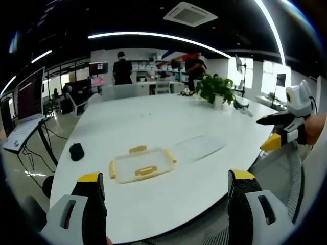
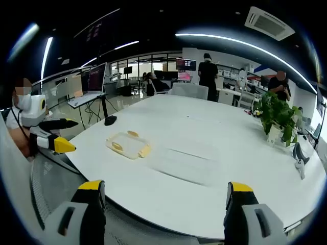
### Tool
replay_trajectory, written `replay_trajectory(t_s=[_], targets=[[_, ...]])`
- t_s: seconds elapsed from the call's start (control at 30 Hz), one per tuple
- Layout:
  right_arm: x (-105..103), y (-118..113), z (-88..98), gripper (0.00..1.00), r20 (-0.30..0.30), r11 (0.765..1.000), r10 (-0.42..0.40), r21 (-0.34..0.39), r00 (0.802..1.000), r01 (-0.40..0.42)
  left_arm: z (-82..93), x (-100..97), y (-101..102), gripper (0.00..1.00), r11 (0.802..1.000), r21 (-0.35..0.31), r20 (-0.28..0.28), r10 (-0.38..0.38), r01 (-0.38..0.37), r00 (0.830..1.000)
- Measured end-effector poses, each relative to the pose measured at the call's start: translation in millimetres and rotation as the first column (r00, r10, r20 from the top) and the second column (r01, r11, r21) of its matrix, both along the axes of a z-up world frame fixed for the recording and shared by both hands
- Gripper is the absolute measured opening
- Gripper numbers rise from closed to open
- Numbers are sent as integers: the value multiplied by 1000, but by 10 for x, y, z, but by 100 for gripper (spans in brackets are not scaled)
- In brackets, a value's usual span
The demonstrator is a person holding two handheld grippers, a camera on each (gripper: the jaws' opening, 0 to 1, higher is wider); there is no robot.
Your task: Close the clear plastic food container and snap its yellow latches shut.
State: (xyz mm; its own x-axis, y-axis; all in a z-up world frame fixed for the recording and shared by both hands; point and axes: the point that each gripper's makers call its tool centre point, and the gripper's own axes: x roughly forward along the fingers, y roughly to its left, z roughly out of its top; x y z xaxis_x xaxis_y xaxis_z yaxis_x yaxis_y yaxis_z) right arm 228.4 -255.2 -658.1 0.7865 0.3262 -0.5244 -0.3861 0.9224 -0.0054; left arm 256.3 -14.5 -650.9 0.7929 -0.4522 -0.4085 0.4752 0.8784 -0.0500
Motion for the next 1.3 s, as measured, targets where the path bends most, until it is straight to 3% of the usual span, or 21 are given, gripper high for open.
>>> replay_trajectory(t_s=[1.3], targets=[[5, 37, 45, 96, 10, 1000, 17, 22, 1000, -17, 40, 7, -21, 98, 1000, -21, 6, 0, 0, 1000]])
